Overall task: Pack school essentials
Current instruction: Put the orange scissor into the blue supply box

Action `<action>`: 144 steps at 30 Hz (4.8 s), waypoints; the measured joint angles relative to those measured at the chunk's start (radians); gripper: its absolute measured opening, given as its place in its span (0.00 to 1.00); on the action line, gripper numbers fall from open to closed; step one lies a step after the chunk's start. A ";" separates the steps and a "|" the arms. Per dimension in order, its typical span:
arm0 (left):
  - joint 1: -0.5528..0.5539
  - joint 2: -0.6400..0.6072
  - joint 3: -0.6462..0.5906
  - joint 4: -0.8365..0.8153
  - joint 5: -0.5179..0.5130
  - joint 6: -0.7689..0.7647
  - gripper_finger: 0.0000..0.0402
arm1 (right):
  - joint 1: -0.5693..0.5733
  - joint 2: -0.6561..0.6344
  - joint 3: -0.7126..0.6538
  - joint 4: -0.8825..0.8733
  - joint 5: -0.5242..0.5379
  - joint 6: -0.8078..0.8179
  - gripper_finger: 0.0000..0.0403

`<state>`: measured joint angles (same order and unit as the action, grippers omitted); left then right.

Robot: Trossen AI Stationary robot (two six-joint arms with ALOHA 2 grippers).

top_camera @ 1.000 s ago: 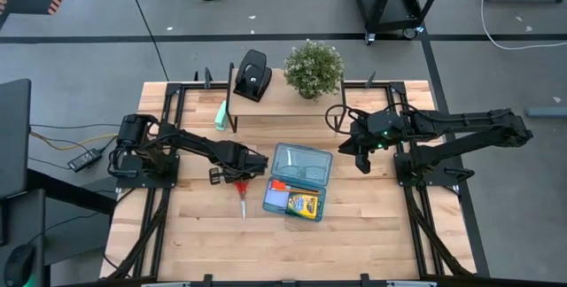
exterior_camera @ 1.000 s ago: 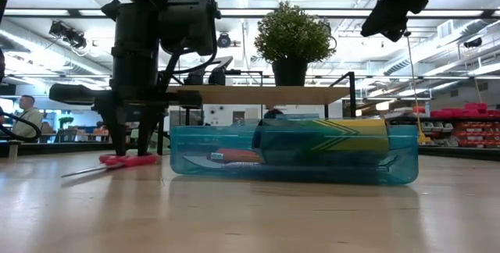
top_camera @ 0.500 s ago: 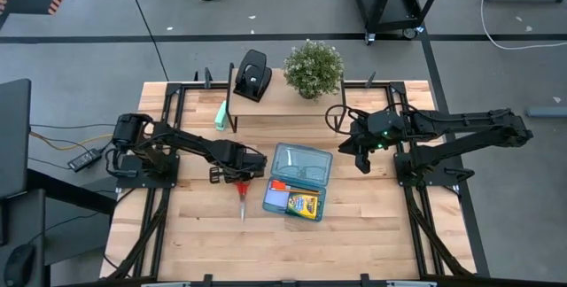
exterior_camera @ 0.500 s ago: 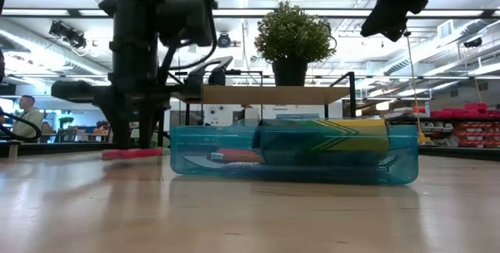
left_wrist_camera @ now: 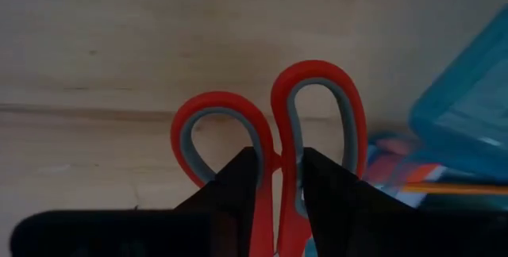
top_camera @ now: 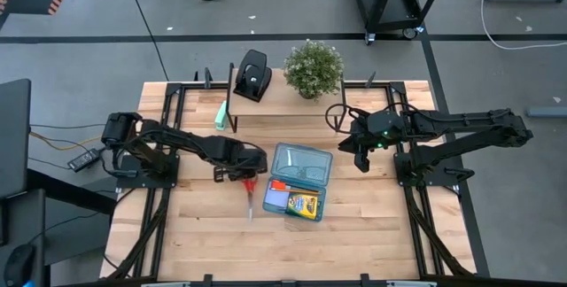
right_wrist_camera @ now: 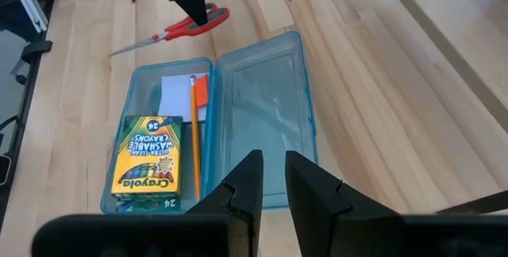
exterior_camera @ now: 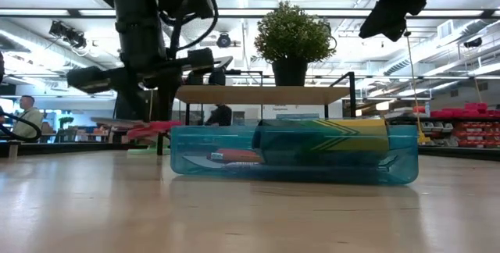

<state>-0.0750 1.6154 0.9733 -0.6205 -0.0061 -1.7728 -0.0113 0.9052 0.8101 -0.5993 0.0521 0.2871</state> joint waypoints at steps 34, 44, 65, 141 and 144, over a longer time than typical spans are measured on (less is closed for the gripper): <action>0.067 -0.008 0.003 0.622 -0.131 0.841 0.23 | 0.000 -0.061 0.139 -0.284 0.067 0.111 0.16; 0.066 -0.008 0.003 0.770 -0.050 1.070 0.23 | 0.000 -0.063 0.274 -0.345 0.207 0.114 0.16; 0.053 0.108 0.370 0.354 0.028 1.405 0.23 | 0.003 -0.061 0.281 -0.408 0.218 0.211 0.16; -0.053 0.253 0.391 0.391 0.000 1.269 0.52 | 0.006 -0.050 0.280 -0.461 0.224 0.089 0.16; -0.053 0.253 0.391 0.391 0.000 1.269 0.51 | 0.006 -0.050 0.280 -0.461 0.224 0.090 0.16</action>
<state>-0.1276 1.8679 1.3643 -0.2291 -0.0063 -0.5037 -0.0051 0.8551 1.0901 -1.0599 0.2764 0.3768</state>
